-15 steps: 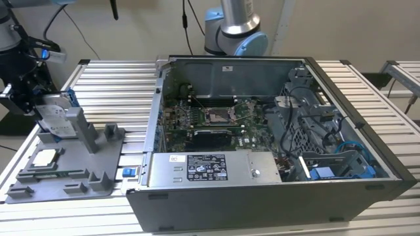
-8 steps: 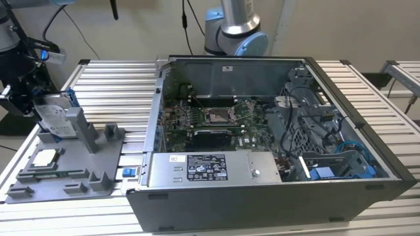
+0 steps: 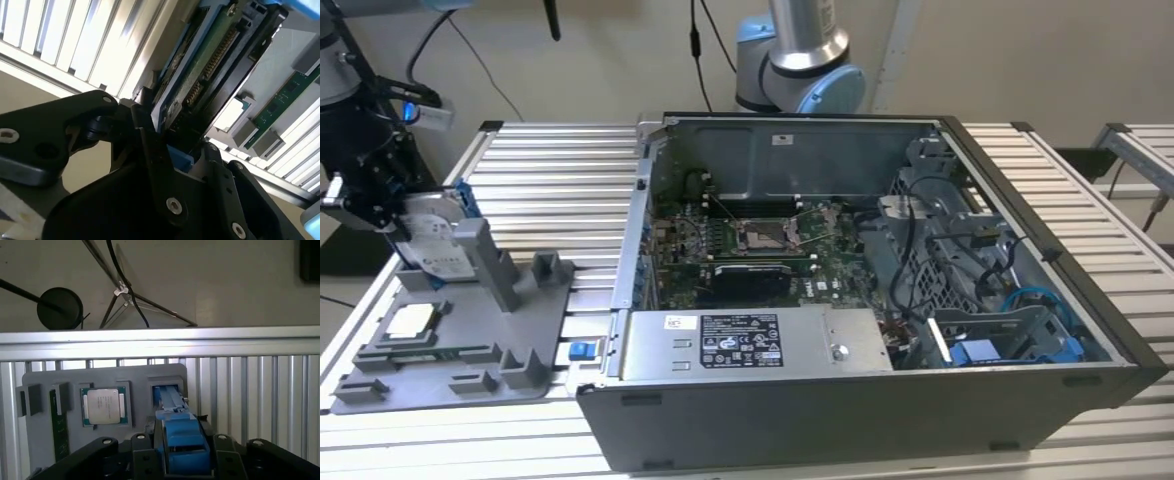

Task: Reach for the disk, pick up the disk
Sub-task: 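Pick up the disk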

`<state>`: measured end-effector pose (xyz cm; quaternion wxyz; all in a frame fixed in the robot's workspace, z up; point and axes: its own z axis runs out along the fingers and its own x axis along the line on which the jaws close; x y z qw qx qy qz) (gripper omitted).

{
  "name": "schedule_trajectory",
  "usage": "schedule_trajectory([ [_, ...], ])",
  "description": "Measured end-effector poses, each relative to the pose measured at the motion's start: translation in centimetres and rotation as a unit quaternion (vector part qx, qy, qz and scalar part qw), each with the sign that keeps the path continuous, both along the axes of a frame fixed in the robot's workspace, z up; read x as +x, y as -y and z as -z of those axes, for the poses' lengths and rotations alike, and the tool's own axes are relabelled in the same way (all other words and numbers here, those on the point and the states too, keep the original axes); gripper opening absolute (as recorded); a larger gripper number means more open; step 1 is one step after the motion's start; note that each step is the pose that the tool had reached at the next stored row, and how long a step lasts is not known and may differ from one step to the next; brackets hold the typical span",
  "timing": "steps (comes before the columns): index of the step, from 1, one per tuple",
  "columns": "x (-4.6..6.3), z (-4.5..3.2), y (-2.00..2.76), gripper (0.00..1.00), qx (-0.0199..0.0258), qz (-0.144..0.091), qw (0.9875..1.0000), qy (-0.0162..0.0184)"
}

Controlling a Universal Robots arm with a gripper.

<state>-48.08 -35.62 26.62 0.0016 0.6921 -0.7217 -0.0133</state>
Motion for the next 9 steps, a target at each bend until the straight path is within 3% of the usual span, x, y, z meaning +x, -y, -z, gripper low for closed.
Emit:
schedule_trajectory([
  [9,0.0,0.0,0.0,0.0,0.0,0.0,1.0,0.0],
])
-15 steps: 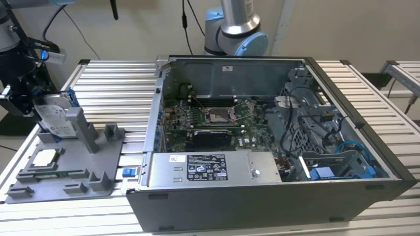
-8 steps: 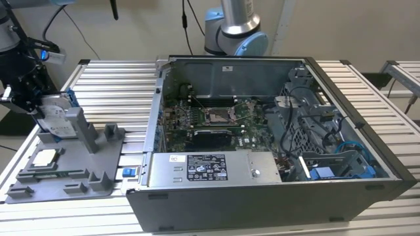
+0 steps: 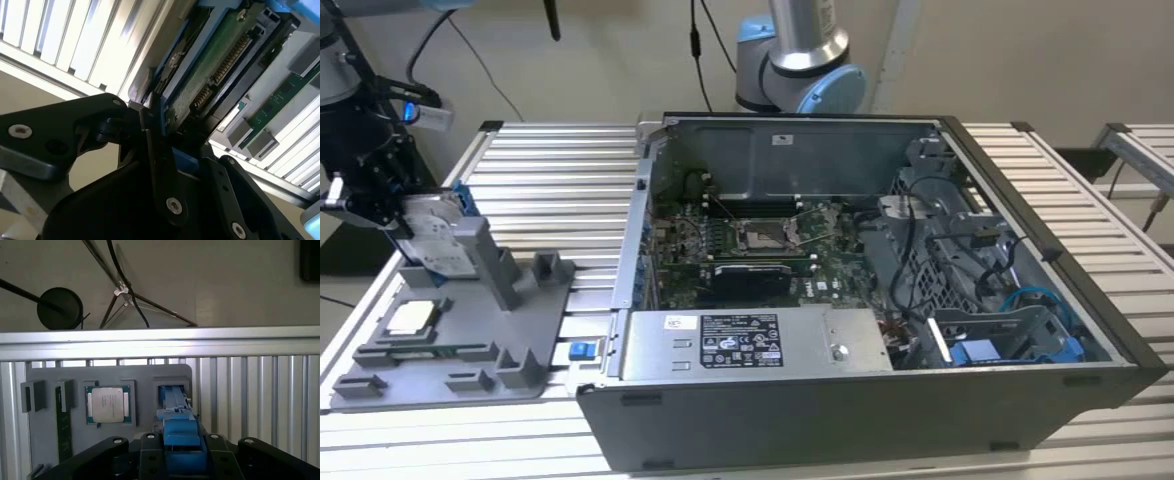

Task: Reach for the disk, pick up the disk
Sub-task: 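Pick up the disk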

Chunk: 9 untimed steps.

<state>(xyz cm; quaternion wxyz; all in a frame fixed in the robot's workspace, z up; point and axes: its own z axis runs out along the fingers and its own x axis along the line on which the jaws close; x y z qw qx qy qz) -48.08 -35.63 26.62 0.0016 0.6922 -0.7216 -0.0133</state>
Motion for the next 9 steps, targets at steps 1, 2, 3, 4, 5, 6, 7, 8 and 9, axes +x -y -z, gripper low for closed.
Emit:
schedule_trajectory([
  [1,0.0,0.0,0.0,0.0,0.0,0.0,1.0,0.0],
  [2,0.0,0.0,0.0,0.0,0.0,0.0,1.0,0.0],
  [3,0.0,0.0,0.0,0.0,0.0,0.0,1.0,0.0],
  [4,0.0,0.0,0.0,0.0,0.0,0.0,1.0,0.0],
  [5,0.0,0.0,0.0,0.0,0.0,0.0,1.0,0.0],
  [6,0.0,0.01,-0.01,0.0,-0.0006,0.0,1.0,0.0001],
  [7,0.0,0.01,-0.05,0.0,-0.0049,0.0,1.0,0.0001],
  [8,0.0,0.01,-0.07,0.0,-0.0124,0.0,0.9999,0.0001],
  [9,0.0,0.01,-0.09,0.0,-0.0166,0.0,0.9999,0.0001],
])
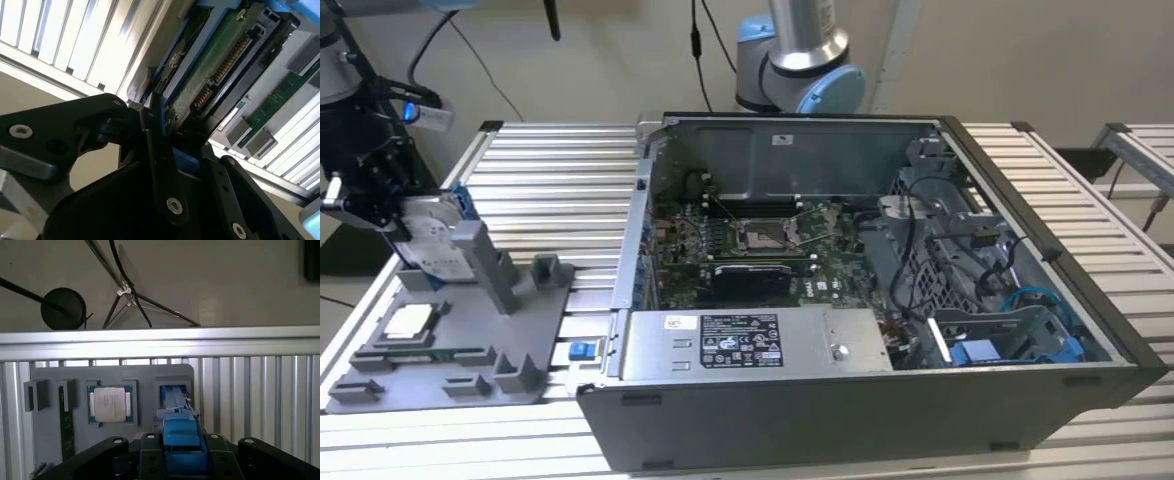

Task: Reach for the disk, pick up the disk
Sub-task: 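Pick up the disk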

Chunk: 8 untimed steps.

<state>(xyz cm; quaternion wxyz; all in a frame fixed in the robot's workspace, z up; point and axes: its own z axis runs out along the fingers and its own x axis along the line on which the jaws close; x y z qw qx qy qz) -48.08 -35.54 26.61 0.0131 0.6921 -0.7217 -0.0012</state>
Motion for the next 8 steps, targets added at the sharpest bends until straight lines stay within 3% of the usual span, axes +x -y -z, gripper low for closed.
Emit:
schedule_trajectory([
  [3,-0.02,-0.02,0.0,0.0,-0.0004,0.0,1.0,0.0],
  [5,-0.03,-0.02,-0.01,0.0,0.0019,-0.002,1.0,0.0003],
  [8,-0.04,-0.01,-0.01,0.0,0.0024,-0.02,0.9998,0.0004],
])
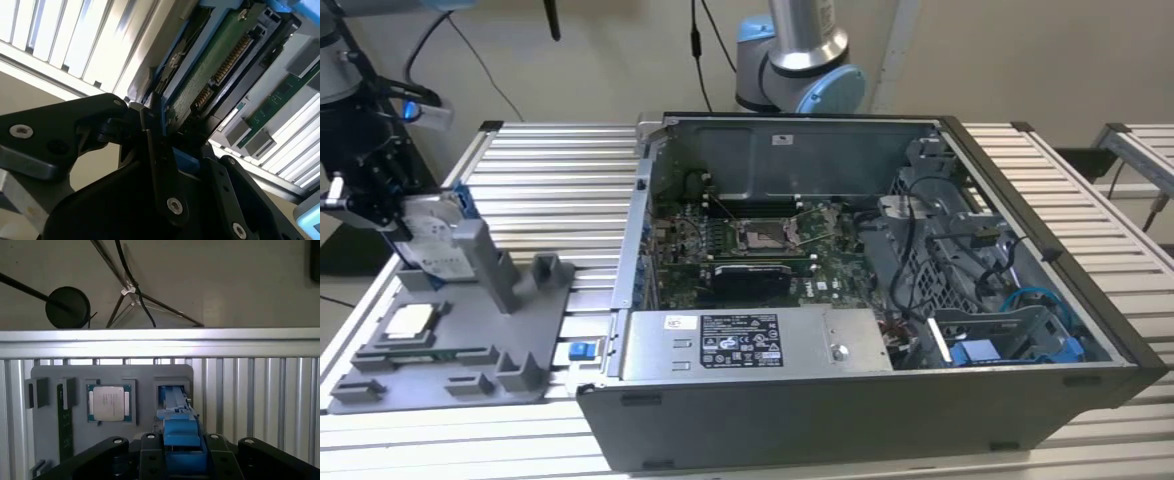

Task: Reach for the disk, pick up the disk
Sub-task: 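Pick up the disk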

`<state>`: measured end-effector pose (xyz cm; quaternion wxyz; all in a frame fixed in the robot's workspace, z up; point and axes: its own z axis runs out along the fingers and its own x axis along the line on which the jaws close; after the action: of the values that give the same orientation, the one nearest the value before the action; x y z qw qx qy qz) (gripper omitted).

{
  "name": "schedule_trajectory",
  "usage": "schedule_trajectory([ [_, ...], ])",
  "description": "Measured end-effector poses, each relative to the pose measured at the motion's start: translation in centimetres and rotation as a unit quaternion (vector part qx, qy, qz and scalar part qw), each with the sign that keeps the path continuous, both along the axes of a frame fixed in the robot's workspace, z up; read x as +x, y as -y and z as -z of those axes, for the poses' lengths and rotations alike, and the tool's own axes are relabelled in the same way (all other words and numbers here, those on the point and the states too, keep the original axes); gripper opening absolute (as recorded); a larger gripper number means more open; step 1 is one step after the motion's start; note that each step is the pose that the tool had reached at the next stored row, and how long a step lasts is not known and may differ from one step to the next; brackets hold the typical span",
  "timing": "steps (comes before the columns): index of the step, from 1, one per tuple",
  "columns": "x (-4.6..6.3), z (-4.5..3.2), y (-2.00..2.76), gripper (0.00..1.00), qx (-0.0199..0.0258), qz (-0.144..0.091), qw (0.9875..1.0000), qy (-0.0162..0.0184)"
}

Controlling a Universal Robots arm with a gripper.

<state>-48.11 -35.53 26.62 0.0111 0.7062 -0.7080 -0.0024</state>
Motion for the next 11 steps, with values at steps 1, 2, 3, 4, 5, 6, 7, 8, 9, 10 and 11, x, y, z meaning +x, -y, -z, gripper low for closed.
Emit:
schedule_trajectory([
  [1,0.0,0.0,0.01,0.0,0.0,-0.008,1.0,0.0],
  [2,0.0,0.0,0.01,0.0,0.0001,-0.016,0.9999,0.0],
  [3,0.0,0.0,0.0,0.0,0.0001,-0.018,0.9998,0.0],
  [4,0.0,0.0,0.01,0.0,0.0,-0.018,0.9998,0.0001],
  [5,0.0,0.0,0.0,0.0,0.0,-0.018,0.9998,0.0001],
  [6,0.0,0.0,0.0,0.0,0.0,-0.018,0.9998,0.0001],
  [7,0.0,0.0,0.0,0.0,0.0,-0.018,0.9998,0.0],
  [8,-0.01,0.0,0.0,0.0,0.0002,-0.016,0.9999,0.0],
  [9,-0.01,-0.01,-0.01,0.0,0.0007,-0.015,0.9999,0.0],
  [10,-0.01,-0.01,0.0,0.0,0.0008,-0.014,0.9999,0.0],
  [11,-0.01,-0.01,0.0,0.0,0.0008,-0.014,0.9999,0.0],
])
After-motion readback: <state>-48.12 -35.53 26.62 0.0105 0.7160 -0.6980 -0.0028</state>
